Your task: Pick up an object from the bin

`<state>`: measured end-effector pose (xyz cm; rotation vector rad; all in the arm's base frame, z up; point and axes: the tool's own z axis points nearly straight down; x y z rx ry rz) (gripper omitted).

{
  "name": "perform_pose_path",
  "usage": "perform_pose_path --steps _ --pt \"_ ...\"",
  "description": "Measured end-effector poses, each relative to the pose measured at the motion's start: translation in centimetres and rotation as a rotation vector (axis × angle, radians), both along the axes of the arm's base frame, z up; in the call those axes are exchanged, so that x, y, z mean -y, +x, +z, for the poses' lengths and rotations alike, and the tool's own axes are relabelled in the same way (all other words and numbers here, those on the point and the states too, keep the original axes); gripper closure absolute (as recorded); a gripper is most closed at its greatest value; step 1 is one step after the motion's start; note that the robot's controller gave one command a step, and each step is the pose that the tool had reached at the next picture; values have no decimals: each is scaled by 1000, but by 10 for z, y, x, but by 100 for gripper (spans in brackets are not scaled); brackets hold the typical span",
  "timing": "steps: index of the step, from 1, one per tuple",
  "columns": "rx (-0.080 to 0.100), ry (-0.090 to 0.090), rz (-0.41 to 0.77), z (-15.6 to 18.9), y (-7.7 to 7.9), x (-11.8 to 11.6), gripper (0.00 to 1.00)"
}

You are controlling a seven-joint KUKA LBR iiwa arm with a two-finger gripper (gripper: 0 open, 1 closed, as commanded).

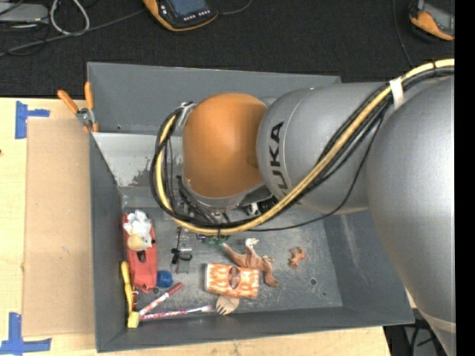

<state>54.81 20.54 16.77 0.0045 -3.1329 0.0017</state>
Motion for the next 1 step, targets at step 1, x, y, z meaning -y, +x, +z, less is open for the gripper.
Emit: perform_pose_path --steps 1 --pt "7 1 -5 4 2 1 0"
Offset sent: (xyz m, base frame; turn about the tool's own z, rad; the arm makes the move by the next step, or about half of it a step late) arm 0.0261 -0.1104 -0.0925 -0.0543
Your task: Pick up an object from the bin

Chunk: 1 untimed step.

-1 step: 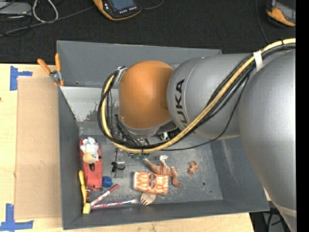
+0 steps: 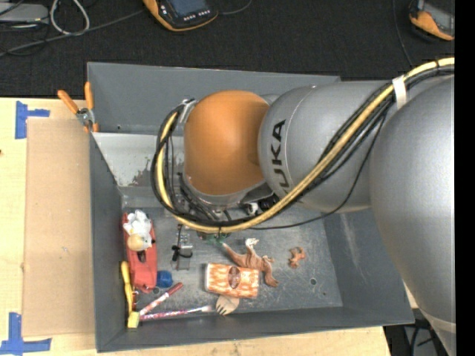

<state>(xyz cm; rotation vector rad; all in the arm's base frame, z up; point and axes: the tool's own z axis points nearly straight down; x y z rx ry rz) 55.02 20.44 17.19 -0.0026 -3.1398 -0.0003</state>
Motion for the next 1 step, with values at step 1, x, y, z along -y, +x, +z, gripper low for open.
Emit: perform_pose_path --steps 1 --pt "2 1 44 -61 15 68 0"
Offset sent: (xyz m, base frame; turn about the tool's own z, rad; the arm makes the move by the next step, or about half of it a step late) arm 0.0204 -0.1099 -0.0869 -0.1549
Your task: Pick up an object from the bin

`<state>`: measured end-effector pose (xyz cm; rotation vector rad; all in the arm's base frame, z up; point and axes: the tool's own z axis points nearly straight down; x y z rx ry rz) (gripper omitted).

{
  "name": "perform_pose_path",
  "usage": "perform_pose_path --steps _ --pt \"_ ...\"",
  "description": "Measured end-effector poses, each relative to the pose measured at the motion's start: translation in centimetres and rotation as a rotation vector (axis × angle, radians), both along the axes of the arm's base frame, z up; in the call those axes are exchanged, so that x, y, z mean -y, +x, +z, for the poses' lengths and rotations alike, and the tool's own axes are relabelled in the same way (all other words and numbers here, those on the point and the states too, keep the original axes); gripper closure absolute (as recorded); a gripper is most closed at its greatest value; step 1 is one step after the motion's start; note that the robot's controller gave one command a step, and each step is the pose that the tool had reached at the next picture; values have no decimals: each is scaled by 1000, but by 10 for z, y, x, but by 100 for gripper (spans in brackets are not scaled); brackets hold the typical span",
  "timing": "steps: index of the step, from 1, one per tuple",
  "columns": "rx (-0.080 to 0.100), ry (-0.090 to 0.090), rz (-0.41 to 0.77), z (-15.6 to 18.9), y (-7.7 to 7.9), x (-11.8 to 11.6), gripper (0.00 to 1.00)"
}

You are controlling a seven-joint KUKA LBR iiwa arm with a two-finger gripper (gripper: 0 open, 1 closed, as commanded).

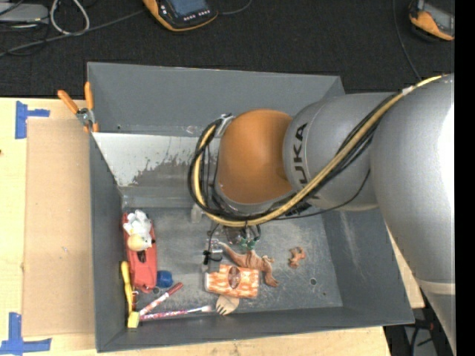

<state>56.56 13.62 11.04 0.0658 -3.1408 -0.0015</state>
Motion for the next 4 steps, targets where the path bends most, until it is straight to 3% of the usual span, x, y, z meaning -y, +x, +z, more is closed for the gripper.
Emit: perform_pose_path --steps 1,2,3,4 --pt "4 3 106 -28 5 45 0" --pt "0 3 53 -34 -11 68 0" --pt "8 7 35 -34 -64 122 0" --pt "5 7 25 -41 -50 175 100"
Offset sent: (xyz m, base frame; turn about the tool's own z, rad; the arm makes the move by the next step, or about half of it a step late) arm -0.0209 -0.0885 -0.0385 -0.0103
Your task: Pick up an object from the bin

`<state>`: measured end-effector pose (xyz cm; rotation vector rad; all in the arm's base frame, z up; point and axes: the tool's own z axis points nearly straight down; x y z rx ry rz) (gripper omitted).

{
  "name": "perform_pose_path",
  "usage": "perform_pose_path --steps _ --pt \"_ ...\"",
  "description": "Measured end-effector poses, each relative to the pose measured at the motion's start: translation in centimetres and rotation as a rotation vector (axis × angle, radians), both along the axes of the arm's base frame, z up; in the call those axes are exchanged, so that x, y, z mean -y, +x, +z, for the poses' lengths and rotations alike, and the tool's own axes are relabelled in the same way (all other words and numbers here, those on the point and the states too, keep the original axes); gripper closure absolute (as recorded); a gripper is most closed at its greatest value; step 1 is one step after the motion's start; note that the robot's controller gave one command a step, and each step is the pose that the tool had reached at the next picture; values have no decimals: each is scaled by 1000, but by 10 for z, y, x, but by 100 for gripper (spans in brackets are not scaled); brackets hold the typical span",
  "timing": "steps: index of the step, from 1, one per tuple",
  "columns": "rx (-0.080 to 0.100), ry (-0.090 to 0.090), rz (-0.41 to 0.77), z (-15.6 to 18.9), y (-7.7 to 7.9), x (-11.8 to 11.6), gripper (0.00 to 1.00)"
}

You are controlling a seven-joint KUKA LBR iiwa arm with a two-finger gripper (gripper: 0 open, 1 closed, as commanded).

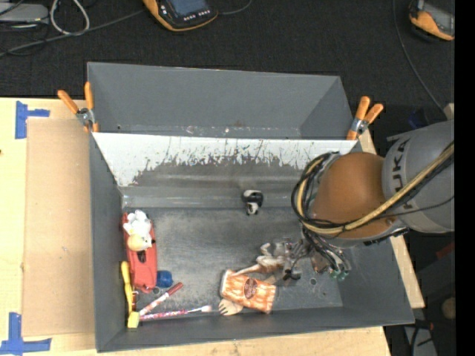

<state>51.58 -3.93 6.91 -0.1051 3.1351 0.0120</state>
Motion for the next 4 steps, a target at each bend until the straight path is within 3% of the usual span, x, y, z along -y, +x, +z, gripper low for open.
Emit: perform_pose_path --steps 2,3,4 --pt "0 0 -1 0 0 0 100" --pt "5 0 0 123 3 2 100" --pt "4 0 15 93 2 4 100"
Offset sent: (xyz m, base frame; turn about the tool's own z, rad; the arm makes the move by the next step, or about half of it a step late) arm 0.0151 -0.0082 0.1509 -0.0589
